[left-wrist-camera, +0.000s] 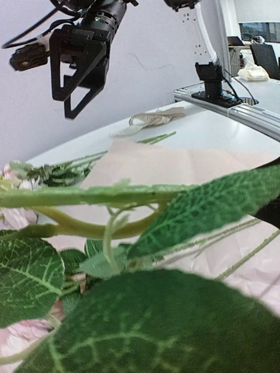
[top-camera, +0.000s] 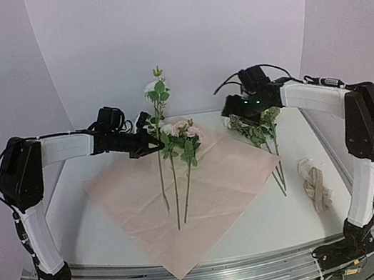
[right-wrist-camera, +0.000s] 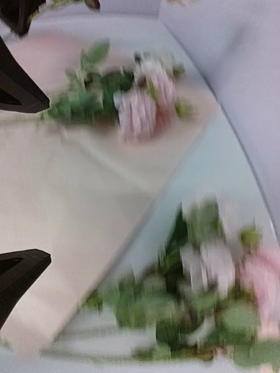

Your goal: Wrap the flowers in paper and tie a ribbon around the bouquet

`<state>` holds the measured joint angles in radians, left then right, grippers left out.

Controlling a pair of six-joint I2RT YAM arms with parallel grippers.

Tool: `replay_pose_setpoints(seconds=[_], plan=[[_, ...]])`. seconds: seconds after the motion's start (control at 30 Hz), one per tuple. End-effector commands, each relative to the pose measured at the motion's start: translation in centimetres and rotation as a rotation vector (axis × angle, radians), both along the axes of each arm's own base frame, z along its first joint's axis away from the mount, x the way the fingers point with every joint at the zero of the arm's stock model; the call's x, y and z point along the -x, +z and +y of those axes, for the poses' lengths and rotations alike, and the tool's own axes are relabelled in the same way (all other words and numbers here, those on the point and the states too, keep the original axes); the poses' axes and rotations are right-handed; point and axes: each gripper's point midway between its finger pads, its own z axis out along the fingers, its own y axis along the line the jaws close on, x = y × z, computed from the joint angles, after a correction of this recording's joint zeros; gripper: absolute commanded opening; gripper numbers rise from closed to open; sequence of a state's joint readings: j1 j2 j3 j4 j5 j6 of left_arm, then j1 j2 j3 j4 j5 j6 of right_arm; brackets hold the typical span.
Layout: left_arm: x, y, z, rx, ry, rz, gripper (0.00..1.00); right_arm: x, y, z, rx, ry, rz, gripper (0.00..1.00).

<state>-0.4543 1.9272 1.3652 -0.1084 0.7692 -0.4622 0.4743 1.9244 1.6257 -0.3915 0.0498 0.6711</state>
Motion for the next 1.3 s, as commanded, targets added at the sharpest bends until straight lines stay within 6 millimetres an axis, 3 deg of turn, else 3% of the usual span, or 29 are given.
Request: replay_pose_setpoints(seconds=[0.0,0.1,0.23,0.33,0.4,0.47,0.63,0.73,0.8,0.83,0.93,1.03,1.27], plan=[[-2.3,-4.6,-0.5,-0.114,0.015,0.082,0.0,1.3,-3.0,-11.1,0.327,-0.145,0.096,0.74],[-2.8,-7.5,-0.8,-0.15,0.026,0.126,0.0,0.9,-6.3,-13.5,0.369,-0.13,0.176,0.64],[-3.2,-9.4,-0.8,-0.157,0.059,0.162,0.0,0.1,-10.3,-15.7,0.394,-0.129,0.261,0.53],[-3.2,-10.4,-1.0,-0.166,0.065,0.192,0.28,-0.6,-12.3,-16.8,0.386,-0.135,0.301,0.48],[-3.3,-10.7,-0.8,-0.186,0.079,0.196,0.53,-1.3,-13.1,-17.6,0.381,-0.143,0.314,0.47],[-3.6,-10.4,-0.4,-0.218,0.101,0.19,0.69,-1.8,-13.7,-18.2,0.391,-0.145,0.322,0.47],[-4.0,-8.5,0.5,-0.291,0.125,0.179,0.87,-1.9,-15.6,-19.1,0.411,-0.139,0.356,0.46],[-4.0,-7.4,0.6,-0.3,0.12,0.172,0.92,-2.0,-16.8,-19.2,0.407,-0.13,0.376,0.29],[-4.0,-6.4,0.5,-0.299,0.108,0.159,0.92,-2.0,-17.1,-19.4,0.411,-0.134,0.383,0.07],[-4.1,-5.8,0.4,-0.294,0.1,0.145,0.92,-2.1,-17.0,-19.6,0.416,-0.134,0.379,0.01],[-4.3,-3.8,0.1,-0.278,0.066,0.083,0.92,-2.7,-15.4,-19.8,0.439,-0.117,0.338,0.0],[-4.6,-1.7,-0.2,-0.271,0.038,0.013,0.92,-3.6,-12.3,-20.5,0.496,-0.106,0.274,0.0],[-4.7,1.7,-0.9,-0.222,-0.019,-0.103,0.92,-4.3,-1.3,-21.9,0.584,-0.147,0.065,0.0]])
